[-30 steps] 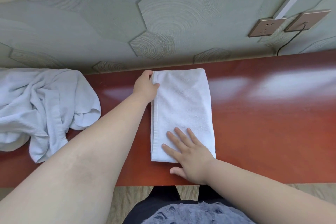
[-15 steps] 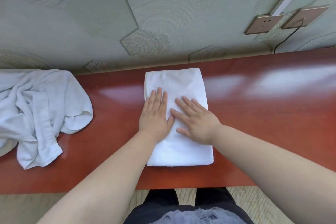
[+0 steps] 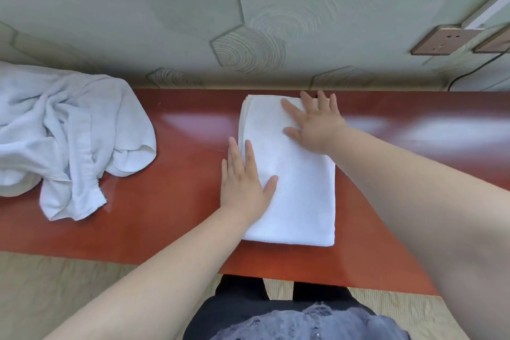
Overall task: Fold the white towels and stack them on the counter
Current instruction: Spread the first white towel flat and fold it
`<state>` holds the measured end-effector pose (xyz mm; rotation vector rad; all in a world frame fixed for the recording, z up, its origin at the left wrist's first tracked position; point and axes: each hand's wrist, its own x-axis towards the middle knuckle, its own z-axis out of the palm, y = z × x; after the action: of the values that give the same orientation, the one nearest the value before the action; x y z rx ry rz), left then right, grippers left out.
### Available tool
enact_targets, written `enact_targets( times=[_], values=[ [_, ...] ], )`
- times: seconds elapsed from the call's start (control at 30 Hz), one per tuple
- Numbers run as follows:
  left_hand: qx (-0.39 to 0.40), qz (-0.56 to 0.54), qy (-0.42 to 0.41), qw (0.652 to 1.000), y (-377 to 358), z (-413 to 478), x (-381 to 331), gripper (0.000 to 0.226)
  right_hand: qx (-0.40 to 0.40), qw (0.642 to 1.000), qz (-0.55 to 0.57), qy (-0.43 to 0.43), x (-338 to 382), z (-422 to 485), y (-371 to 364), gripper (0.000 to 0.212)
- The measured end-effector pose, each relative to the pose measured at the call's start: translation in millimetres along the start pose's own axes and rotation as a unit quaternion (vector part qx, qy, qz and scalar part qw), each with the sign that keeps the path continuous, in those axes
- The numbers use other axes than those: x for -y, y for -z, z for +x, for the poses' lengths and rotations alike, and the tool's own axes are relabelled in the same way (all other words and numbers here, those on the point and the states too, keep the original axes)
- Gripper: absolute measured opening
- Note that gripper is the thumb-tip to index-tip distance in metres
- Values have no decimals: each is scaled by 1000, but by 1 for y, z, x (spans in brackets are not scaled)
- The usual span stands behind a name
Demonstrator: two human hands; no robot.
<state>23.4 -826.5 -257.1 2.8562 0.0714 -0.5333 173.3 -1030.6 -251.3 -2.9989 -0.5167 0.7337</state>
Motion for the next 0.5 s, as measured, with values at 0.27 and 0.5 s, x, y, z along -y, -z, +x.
enact_targets(
  times=[0.27, 0.5],
  values=[
    [-24, 97, -182, 978, -24, -82, 61, 71, -5, 999, 28, -34, 2, 18, 24, 62],
    [-33, -30, 113, 993, 15, -44, 82, 77, -3, 950, 173, -259, -50, -66, -11, 67]
  ],
)
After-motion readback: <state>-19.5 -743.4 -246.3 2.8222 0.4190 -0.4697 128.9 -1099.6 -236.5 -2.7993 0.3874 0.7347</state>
